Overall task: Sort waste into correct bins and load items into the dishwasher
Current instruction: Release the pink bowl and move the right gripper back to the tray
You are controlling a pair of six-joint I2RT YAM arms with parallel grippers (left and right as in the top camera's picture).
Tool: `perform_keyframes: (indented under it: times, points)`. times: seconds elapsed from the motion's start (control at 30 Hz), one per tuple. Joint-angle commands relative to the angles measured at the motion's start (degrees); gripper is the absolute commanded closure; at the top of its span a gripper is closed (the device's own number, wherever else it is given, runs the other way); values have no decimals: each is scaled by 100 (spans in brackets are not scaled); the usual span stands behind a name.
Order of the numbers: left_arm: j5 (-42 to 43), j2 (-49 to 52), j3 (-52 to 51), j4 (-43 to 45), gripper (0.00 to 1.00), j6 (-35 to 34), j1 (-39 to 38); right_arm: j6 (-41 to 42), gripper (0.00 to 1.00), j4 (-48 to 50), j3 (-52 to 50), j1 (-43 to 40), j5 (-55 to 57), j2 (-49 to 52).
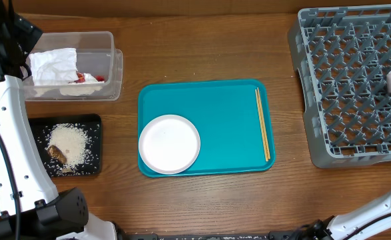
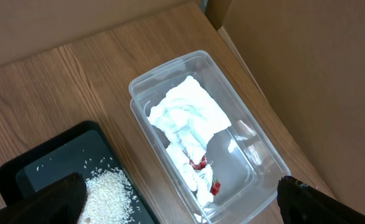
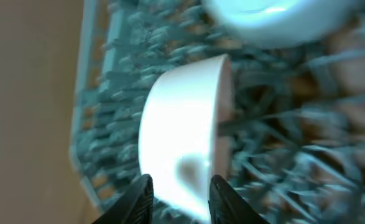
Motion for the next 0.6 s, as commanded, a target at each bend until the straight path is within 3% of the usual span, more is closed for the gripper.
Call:
perform_keyframes:
  times: [0.0,0.27,0.47,0.57]
  points:
    - [-98,26,11,2,0,-37,-4,352,68,-37,-22,-4,1060,-555]
    - [-98,26,11,2,0,-35,-4,389,65,254,-22,111,1115,-1023]
    - [-98,26,11,2,0,-35,-4,302,86,234,-33,551,1792,-839]
    - [-98,26,11,2,0,-35,-4,302,88,74,-33,831,2232,-656]
